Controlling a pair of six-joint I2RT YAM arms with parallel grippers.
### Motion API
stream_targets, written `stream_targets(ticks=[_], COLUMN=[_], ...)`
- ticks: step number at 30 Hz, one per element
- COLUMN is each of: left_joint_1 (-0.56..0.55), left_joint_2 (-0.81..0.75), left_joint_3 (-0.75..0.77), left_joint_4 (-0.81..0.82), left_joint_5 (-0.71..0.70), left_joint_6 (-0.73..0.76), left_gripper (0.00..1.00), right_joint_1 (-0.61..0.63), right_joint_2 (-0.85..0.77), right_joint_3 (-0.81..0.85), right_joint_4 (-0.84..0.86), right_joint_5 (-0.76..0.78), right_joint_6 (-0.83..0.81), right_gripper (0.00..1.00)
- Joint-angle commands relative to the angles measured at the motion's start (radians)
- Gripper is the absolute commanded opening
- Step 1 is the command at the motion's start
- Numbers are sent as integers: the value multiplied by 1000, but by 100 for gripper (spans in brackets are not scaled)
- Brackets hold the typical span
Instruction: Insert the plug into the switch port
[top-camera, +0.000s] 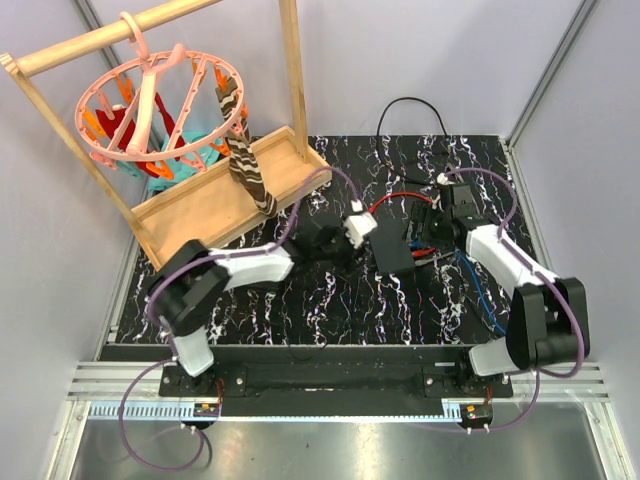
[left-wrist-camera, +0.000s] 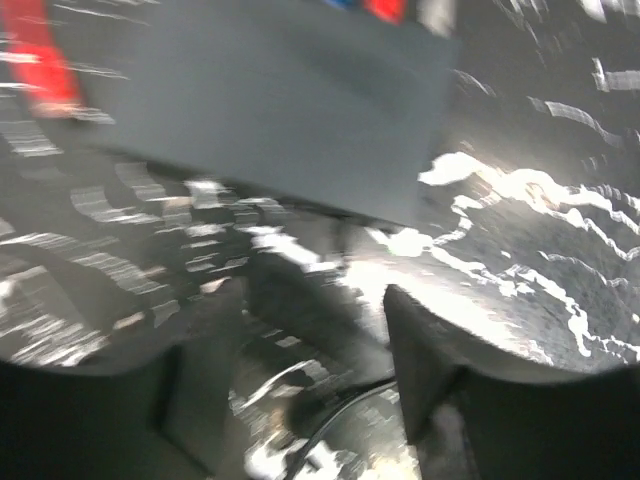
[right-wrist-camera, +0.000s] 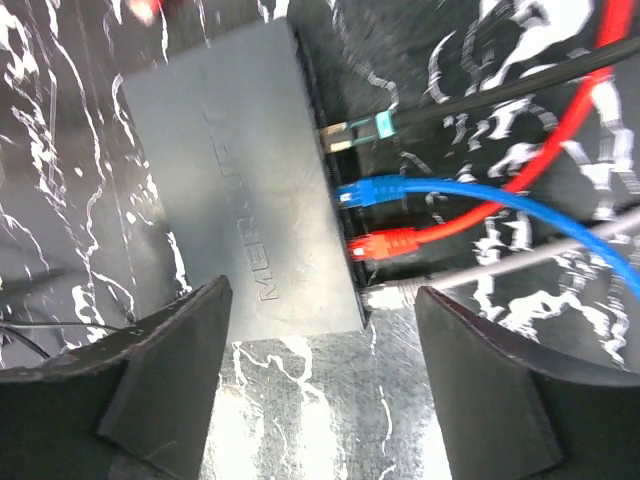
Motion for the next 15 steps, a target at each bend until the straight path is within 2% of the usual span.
stream_targets(ticks=[1,2,5,6,8,10,11,15], left_joint_1=[54,60,92,100,126,153,161,164], left_joint_2=[-206,-240,-387,-468,-548,-666,-702,-916], left_joint_3=[-41,-67,-111,-122,-124,-108,-84,-27], left_joint_4=[77,63,3,-17,-119,-210,-306,-508], left_joint_5=[-106,-123,-207,-279,-351,-450,-486,-757], left_joint_6=[-84,-103,-178,-225,-276,-331,-341,-335], left_gripper=[69,75,81,89,97,99,99,99], right_joint_1=[-3,-3,-3,-4,-4,-4,-6,-4], right_joint_2=[-131,-156,-263,-294,-388,-483,-513,-690], right_joint_3=[40,40,40,41,41,44,44,63], right_joint_4=[-25,-25,-33,-37,-42,-46,-49,-56], right_joint_5=[148,159,212,225,262,307,322,441], right_joint_6=[9,6,-4,-7,-11,-14,-17,-59], right_gripper=[89,91,100,100,100,100,100,100])
